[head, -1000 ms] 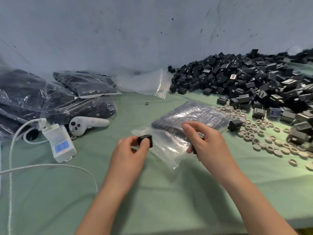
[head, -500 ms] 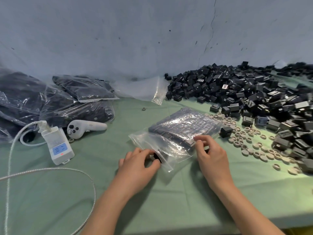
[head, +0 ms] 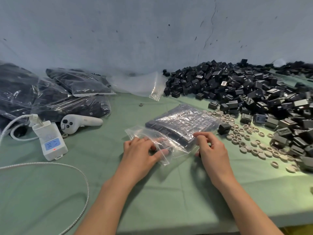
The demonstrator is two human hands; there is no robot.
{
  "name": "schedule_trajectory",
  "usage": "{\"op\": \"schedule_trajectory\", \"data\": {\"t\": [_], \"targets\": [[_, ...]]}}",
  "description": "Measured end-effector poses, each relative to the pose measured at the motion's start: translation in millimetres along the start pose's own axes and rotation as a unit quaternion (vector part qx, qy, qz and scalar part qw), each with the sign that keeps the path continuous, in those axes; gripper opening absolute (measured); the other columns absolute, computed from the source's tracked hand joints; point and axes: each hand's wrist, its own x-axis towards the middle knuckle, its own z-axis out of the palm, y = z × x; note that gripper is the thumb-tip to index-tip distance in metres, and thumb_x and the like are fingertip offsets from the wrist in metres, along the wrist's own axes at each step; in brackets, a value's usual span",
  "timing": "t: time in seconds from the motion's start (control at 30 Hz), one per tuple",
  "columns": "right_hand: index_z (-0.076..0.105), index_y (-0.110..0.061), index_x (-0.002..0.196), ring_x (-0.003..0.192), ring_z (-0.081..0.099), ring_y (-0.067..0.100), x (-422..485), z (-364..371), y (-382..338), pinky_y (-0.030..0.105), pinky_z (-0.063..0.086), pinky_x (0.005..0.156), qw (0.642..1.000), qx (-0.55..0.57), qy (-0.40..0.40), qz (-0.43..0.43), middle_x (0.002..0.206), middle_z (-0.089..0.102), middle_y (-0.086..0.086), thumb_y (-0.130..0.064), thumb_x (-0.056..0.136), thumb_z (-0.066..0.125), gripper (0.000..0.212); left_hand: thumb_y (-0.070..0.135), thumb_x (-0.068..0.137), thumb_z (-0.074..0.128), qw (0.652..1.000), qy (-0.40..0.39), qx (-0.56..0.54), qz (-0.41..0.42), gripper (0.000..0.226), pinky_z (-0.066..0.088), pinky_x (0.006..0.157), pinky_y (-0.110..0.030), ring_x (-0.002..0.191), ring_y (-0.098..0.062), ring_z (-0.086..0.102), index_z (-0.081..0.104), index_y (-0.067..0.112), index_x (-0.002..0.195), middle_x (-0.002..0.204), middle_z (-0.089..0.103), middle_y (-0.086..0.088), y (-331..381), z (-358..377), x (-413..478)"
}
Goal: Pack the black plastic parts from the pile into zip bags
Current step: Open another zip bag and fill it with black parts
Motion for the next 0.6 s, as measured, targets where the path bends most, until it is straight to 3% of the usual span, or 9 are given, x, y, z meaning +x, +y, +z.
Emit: {"op": "schedule_trajectory", "data": {"t": [0.1,0.17,0.37,0.47,0.6], "targets": [[0.072,-0.031,0.089,0.064,0.062,0.002,5,-1,-6,0.025,0.045,0.061,0.996,0.066,-0.012,0.060,0.081,0.069,-0.017,-0.030,0.094,0.052,0.021,0.069,0.083,0.053,1.000,0.008,-0.025,0.015,0.050,0.018,0.093,-0.024,0.110,-0.009,0.046,0.057,0.049,0.129,0.087,0.048,0.021,3,2,3],[0.072,-0.028,0.090,0.063,0.060,-0.003,10,-1,-11,0.026,0.046,0.061,0.989,0.102,-0.028,0.102,0.081,0.068,-0.013,-0.029,0.095,0.051,0.022,0.068,0.085,0.053,0.999,0.019,-0.025,0.021,0.052,0.016,0.091,-0.022,0.110,-0.011,0.047,0.054,0.049,0.133,0.090,0.052,0.017,6,4,5],[0.068,-0.010,0.100,0.074,0.057,0.016,21,-7,-23,0.028,0.050,0.066,0.943,0.267,-0.022,0.200,0.086,0.061,0.006,-0.008,0.093,0.050,0.019,0.064,0.090,0.049,0.999,0.026,0.011,0.035,0.051,0.015,0.095,-0.022,0.119,-0.014,0.046,0.050,0.047,0.137,0.103,0.054,0.006,8,10,12],[0.066,-0.010,0.100,0.083,0.060,0.016,21,-12,-28,0.028,0.053,0.073,0.922,0.328,-0.021,0.205,0.095,0.061,0.009,0.002,0.089,0.041,0.030,0.062,0.089,0.052,0.999,0.036,-0.011,0.040,0.044,0.018,0.096,-0.022,0.116,-0.012,0.048,0.054,0.042,0.128,0.110,0.058,0.006,11,11,15],[0.066,-0.009,0.102,0.085,0.060,0.016,19,-10,-35,0.028,0.054,0.080,0.915,0.346,-0.054,0.199,0.093,0.061,0.009,0.012,0.084,0.037,0.040,0.061,0.087,0.052,0.998,0.032,-0.034,0.041,0.030,0.022,0.095,-0.026,0.107,-0.009,0.051,0.058,0.040,0.107,0.101,0.058,0.014,11,13,18]]}}
